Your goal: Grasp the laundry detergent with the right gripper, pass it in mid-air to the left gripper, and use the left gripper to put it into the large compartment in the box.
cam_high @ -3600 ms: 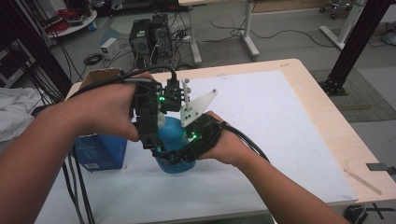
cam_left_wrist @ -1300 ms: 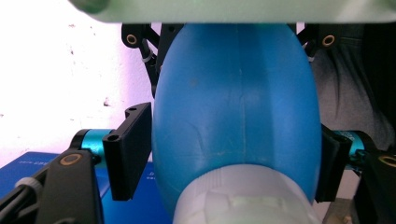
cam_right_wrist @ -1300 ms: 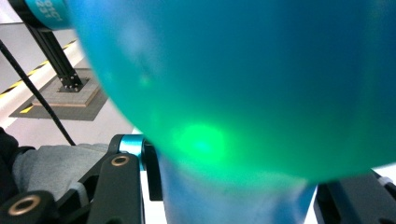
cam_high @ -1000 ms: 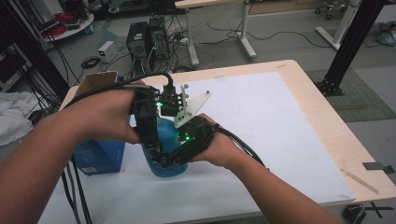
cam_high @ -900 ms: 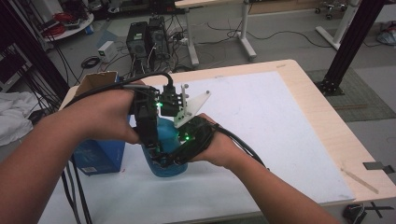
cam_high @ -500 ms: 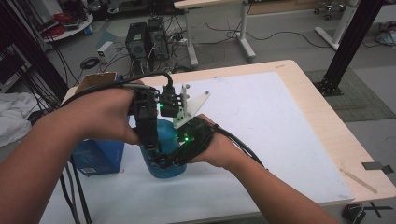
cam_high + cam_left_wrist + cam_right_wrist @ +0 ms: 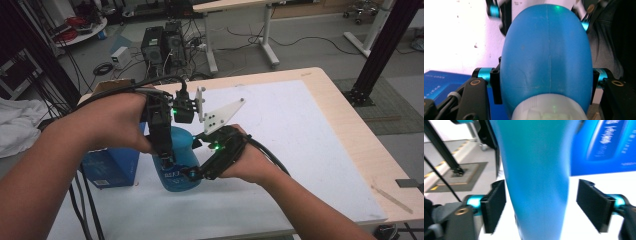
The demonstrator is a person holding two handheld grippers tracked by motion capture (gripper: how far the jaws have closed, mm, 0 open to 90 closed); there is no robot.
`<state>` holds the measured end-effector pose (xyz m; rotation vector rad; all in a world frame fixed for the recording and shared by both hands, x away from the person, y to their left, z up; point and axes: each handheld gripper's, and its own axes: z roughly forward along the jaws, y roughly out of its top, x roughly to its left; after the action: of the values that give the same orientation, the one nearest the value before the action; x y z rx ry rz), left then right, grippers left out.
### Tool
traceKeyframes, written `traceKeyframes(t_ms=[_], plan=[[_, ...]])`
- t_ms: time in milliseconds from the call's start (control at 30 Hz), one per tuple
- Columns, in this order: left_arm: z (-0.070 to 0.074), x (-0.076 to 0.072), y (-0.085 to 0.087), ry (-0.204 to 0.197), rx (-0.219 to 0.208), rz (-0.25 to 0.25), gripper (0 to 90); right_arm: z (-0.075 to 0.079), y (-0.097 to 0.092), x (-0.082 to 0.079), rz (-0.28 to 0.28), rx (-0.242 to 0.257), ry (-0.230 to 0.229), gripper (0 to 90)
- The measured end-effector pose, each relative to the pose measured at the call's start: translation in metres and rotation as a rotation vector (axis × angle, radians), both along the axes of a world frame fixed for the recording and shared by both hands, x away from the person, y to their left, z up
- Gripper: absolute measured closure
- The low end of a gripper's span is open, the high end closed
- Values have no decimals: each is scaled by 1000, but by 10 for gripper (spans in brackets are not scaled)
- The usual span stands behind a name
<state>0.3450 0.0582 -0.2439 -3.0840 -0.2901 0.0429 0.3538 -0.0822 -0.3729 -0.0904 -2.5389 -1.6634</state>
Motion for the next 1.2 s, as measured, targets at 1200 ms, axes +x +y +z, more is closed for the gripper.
traceKeyframes(t_ms=[1200], plan=[[126, 43, 101, 29, -32, 707, 385, 70, -74, 14, -96, -308, -90, 6]])
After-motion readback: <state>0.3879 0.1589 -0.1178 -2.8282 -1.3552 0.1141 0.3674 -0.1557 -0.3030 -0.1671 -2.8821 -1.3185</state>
